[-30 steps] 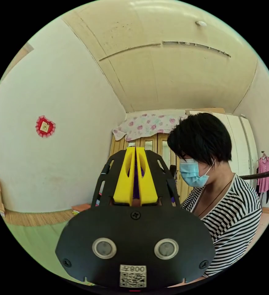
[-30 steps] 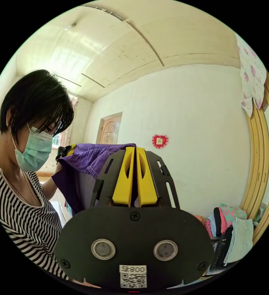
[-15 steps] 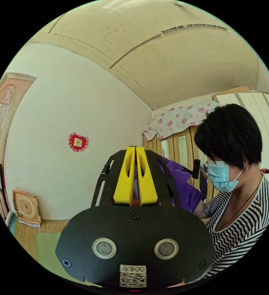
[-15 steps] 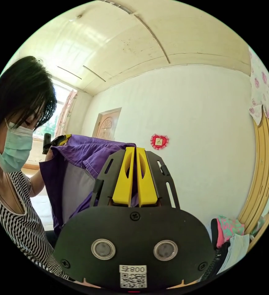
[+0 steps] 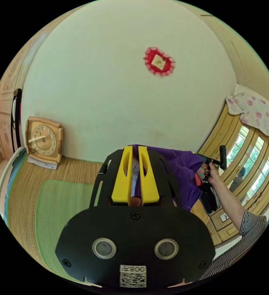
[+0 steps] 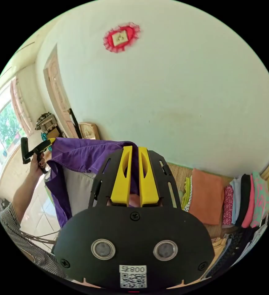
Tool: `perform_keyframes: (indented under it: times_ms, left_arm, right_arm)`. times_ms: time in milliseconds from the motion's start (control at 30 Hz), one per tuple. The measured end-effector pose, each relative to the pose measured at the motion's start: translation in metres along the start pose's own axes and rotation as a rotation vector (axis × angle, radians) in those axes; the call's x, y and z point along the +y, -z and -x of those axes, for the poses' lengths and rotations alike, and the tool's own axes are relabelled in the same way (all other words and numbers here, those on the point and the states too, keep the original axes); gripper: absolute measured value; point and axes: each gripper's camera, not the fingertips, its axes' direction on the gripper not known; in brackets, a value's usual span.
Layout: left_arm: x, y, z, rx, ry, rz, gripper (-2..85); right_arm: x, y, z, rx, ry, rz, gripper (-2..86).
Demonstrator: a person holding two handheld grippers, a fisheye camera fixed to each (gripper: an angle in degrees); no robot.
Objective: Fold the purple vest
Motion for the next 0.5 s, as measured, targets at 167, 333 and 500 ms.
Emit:
perform_keyframes:
  times_ms: [167,333,500]
  left_arm:
    - [0.069,-0.128,0.116,-0.061,0.223,0.352,7.0]
    - [0.194,-0.142,0.172,0.014,0.376,0.576,7.4]
    - [0.271,-0.092,0.185,-0.054,0.485,0.653,9.5]
  right_arm:
    - [0.054,-0.169,-0.080,-0.058,-0.155,0.221,6.6]
    - [0.180,-0.247,-0.128,-0.132,-0.226,0.354,6.5]
    - [0.336,-0.241,-0.120,-0.172,-0.286,0.495,8.2]
